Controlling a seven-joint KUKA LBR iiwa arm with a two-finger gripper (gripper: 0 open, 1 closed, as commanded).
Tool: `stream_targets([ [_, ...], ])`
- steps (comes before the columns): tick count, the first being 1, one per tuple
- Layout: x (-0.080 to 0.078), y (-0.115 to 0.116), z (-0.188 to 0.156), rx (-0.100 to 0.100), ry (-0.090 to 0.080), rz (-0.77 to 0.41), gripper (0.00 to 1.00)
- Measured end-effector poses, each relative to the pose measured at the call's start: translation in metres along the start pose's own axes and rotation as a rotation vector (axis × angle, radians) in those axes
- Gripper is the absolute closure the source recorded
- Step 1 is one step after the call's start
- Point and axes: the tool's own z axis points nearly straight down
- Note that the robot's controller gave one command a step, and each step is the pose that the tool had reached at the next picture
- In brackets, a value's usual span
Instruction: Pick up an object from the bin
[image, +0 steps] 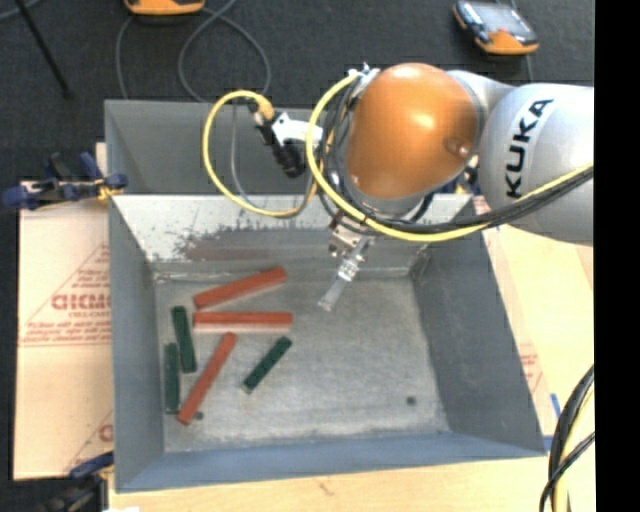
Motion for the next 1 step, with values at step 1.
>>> stream_targets([
  [1,-0.0406,-0.0649,0.1107,-0.006,-0.008,-0.321,0.0],
])
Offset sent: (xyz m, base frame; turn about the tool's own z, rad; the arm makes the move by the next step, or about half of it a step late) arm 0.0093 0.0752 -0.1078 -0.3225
